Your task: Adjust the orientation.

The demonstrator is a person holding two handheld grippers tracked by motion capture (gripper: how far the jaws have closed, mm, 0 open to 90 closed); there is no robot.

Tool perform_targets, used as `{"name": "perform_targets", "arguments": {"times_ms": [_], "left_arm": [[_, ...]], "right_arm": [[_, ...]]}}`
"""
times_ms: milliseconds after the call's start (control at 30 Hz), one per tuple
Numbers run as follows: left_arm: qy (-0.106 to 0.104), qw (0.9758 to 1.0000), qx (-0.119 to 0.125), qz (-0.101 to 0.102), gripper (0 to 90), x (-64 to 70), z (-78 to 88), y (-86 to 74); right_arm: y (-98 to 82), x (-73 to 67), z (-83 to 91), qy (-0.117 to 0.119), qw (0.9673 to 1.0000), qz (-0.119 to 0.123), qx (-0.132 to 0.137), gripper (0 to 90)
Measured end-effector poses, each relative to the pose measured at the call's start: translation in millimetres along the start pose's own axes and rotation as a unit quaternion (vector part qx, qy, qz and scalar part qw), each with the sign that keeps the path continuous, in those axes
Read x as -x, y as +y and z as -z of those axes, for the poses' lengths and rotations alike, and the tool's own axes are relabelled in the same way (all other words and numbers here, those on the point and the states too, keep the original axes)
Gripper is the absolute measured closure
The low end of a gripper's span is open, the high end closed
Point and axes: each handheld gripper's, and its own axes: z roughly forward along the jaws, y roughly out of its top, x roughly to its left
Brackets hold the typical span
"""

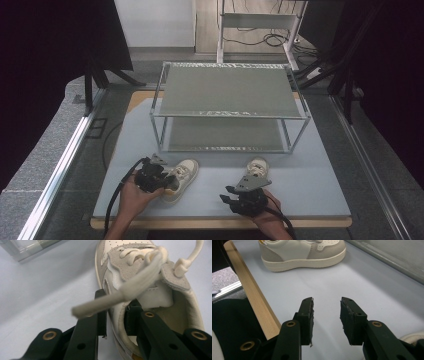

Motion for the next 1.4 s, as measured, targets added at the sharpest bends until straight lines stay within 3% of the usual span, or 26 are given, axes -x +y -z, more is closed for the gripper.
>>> {"name": "perform_targets", "arguments": {"times_ms": [700, 833, 900, 1000, 1133, 1400], "left_arm": [[0.002, 1.0, -0.001, 0.005, 76.3, 0.6, -3.9, 0.2], [0.003, 1.0, 0.0, 0.004, 75.2, 1.1, -3.9, 0.0], [0.004, 1.0, 0.003, 0.003, 73.3, 1.3, -4.2, -0.2], [0.021, 0.9997, 0.005, 0.007, 61.7, 0.6, -4.0, -0.5], [0.019, 0.9997, 0.007, 0.015, 51.3, -4.2, -3.8, -1.5], [0.017, 0.9997, 0.009, 0.015, 47.6, -5.8, -3.2, -1.8]], "right_arm": [[-0.7, -0.8, -2.0, 0.002, 1.0, -0.001, -0.002, 62.4], [-3.1, 1.4, -2.5, -0.008, 0.9999, -0.005, -0.015, 67.8], [-6.1, 4.3, -2.7, -0.019, 0.9994, -0.011, -0.025, 72.2], [-15.6, 9.5, -1.2, -0.032, 0.9983, -0.029, -0.038, 80.6], [-25.8, 11.2, 2.6, -0.057, 0.9966, -0.035, -0.048, 84.2], [-32.7, 14.2, 11.1, -0.063, 0.9954, -0.056, -0.046, 85.9]]}}
